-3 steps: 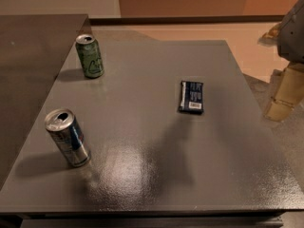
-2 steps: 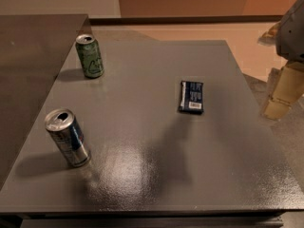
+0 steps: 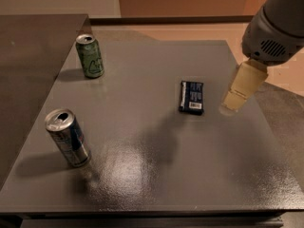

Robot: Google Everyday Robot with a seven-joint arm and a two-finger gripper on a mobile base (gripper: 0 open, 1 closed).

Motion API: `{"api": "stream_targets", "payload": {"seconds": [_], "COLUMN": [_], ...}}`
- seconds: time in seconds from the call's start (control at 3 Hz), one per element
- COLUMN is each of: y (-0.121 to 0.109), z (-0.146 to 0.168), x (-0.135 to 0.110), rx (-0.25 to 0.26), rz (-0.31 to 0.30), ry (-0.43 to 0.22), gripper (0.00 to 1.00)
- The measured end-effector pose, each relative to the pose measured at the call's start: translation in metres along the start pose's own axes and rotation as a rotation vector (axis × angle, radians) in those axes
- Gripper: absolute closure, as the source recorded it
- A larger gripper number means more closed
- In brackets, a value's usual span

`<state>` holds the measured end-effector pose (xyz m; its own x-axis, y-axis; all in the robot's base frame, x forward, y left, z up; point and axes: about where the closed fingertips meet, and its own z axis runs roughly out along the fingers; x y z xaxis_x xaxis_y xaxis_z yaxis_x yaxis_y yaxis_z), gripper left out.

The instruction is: Move rxbar blueberry near redbull can

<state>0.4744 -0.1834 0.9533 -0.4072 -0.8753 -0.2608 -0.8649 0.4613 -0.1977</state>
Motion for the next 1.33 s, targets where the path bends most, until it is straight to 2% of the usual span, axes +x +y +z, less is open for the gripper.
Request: {"api": "stream_targets", "payload": {"seconds": [0.67, 1.0, 1.33], "y": [-0.013, -0.019, -0.026], "z": [0.035, 0.053, 0.071], "x": [-0.029, -0.036, -0.040], "rx": [0.037, 0.059, 0.069], "rz": [0.266, 0.393, 0.493], "ry": [0.011, 0.040, 0.078], "gripper": [0.00, 0.00, 0.00]}}
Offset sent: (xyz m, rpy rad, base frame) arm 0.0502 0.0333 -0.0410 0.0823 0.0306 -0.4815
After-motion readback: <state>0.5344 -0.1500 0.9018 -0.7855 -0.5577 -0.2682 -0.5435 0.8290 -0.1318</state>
